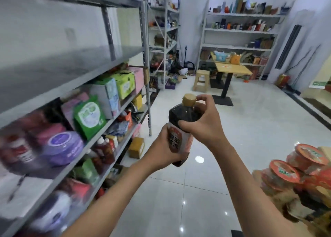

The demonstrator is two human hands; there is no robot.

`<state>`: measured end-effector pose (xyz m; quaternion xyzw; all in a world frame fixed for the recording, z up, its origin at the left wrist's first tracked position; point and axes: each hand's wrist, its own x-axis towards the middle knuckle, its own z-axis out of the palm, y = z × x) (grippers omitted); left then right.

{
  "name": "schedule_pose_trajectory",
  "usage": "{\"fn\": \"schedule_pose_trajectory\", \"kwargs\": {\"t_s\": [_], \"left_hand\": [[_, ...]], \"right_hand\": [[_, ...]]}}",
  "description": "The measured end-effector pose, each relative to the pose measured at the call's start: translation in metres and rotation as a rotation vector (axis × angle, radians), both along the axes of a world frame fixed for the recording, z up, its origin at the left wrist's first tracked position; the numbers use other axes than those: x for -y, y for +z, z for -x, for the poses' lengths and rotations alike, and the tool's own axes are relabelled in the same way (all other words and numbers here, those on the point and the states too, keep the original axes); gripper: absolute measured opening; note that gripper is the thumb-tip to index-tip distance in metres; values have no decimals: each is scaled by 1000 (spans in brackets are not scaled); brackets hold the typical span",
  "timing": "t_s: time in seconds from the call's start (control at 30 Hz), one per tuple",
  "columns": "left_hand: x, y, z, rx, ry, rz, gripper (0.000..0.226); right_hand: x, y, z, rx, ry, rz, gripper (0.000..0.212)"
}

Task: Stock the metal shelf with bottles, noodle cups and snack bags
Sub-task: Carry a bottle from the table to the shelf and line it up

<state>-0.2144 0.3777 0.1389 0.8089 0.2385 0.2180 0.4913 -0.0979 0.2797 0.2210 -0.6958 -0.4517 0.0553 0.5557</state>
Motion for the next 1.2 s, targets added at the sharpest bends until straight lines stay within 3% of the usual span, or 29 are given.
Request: {"fn": "schedule_pose_trajectory", "kwargs": {"t_s": [0.43, 0.63, 0.9, 1.0, 1.13, 1.2], "left_hand": [[-95, 55, 178, 94, 842, -248, 89], [-132, 97, 230, 62, 1198, -336, 68], [-158, 140, 284, 32, 1540, -427, 63], [-164, 148, 304, 25, 1671, -456, 62], [-167, 154, 319, 26, 1816, -472, 64], [-170, 157, 326, 31, 1879, -484, 66]], "right_hand": [[-180, 65, 160, -49, 581, -141, 69], [-257, 105, 211, -40, 873, -177, 72], [-335, 149, 281, -85, 1272, -176, 60], [-361, 149, 313, -197, 1377, -131, 36], [-393, 141, 346, -253, 1428, -31, 69], [-406, 133, 359, -249, 1448, 11, 65]]}}
